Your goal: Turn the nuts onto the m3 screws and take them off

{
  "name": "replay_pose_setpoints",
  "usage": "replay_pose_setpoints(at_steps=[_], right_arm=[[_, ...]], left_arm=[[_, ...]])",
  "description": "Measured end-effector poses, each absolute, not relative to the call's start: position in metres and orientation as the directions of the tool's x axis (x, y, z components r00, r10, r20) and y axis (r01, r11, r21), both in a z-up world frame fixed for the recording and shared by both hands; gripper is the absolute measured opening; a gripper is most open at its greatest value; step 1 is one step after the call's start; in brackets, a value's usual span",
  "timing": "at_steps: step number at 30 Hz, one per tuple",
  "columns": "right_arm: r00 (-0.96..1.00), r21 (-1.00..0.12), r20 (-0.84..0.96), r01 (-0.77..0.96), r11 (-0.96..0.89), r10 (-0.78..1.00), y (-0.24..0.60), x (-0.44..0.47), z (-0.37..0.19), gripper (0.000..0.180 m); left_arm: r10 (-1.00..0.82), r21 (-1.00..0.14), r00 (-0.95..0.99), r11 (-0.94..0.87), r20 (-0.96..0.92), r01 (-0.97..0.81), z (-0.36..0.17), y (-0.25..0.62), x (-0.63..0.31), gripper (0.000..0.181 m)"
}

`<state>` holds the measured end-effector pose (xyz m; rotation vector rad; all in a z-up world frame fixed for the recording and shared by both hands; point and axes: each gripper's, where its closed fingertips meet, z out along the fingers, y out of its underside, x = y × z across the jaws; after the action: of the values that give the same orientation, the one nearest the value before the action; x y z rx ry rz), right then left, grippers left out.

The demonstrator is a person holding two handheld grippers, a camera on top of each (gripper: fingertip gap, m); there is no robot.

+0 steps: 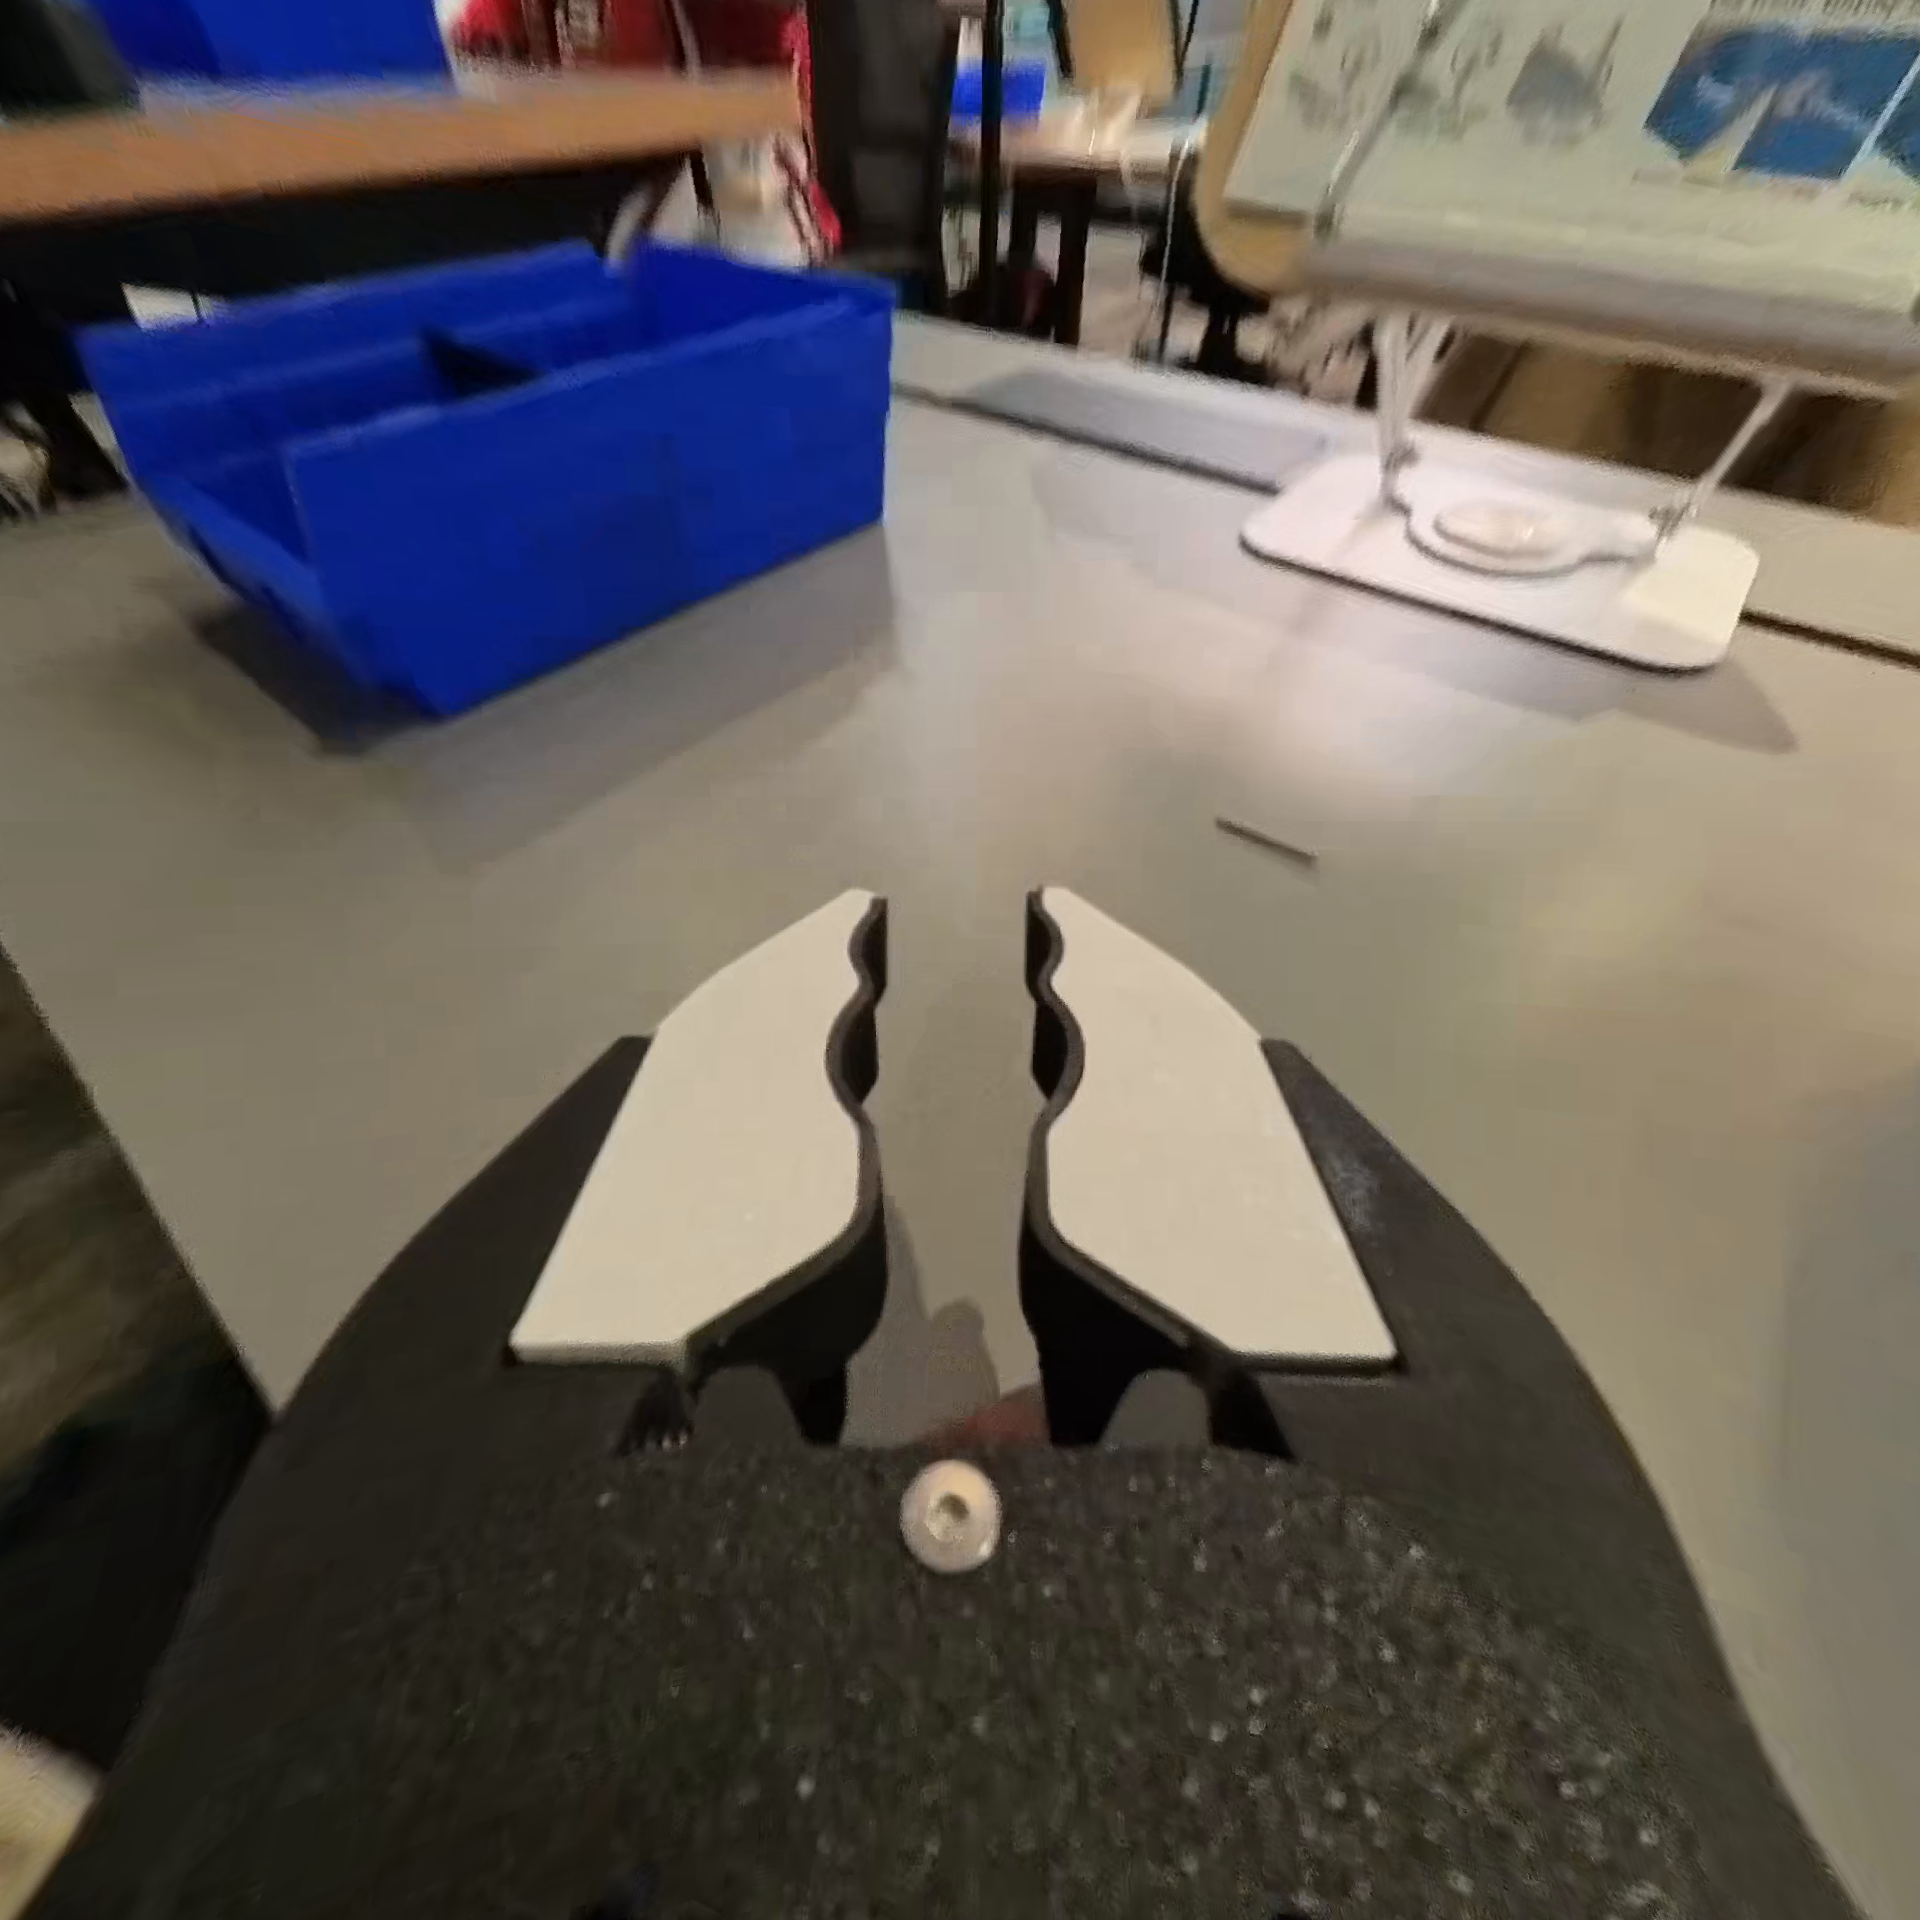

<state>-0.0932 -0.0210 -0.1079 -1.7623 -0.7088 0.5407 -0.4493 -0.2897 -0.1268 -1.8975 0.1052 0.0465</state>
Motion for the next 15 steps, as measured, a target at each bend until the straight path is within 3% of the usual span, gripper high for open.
replay_pose_setpoints(at_steps=[6, 10, 15], right_arm=[[0.694, -0.939, -0.047, 0.215, -0.269, 0.718, -0.039, -0.039, -0.111, 0.027], [0.688, -0.958, -0.119, 0.11, -0.264, 0.716, -0.04, -0.024, -0.107, 0.027], [0.672, -0.972, -0.172, 0.0, -0.233, 0.72, -0.043, -0.018, -0.106, 0.026]], left_arm=[[-0.546, -0.938, 0.83, -0.217, -0.113, -0.271, -0.002, -0.198, -0.282, 0.005], [-0.68, -0.85, 0.728, -0.331, -0.085, -0.409, -0.031, -0.089, -0.196, 0.005], [-0.752, -0.651, 0.658, -0.477, -0.047, -0.591, -0.116, 0.055, -0.153, 0.005]])
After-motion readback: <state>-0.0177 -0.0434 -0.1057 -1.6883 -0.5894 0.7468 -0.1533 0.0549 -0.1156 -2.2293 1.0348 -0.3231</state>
